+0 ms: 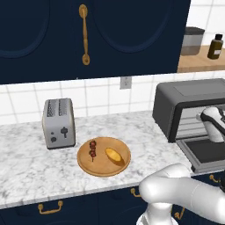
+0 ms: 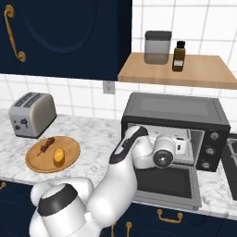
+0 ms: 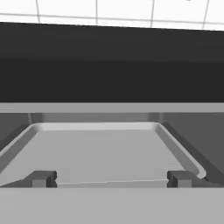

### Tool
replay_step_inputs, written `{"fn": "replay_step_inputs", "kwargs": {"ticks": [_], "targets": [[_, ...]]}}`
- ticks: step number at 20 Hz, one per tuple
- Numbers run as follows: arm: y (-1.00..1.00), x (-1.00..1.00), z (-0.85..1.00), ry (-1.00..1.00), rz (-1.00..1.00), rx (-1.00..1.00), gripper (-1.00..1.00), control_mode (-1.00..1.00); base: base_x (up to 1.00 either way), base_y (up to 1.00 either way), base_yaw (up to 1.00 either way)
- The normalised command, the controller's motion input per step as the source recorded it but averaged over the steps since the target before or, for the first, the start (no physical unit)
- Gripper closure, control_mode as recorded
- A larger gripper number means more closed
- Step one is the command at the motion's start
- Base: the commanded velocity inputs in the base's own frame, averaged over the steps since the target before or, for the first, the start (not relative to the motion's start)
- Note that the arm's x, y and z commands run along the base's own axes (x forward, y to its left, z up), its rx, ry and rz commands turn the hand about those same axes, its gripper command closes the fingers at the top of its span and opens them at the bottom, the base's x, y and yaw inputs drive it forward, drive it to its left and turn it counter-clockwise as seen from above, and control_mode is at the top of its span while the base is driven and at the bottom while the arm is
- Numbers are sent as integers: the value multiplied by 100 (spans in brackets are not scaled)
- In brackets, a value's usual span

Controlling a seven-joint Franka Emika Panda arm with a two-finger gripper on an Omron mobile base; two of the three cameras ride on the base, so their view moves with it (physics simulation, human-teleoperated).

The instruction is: Pick up the kebab skewer and baguette bread, and place them inside the toaster oven. Close the toaster oven door and start by setting the timer.

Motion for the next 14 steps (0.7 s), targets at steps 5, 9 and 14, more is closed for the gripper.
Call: {"fn": "replay_step_inputs", "kwargs": {"ticks": [5,9,14], "targets": [[-2,9,-27,2,1,-1,-100,-100,0,0,0],[0,21,1,0,0,0,-100,-100,0,0,0],[0,32,4,0,0,0,-100,-100,0,0,0]]}}
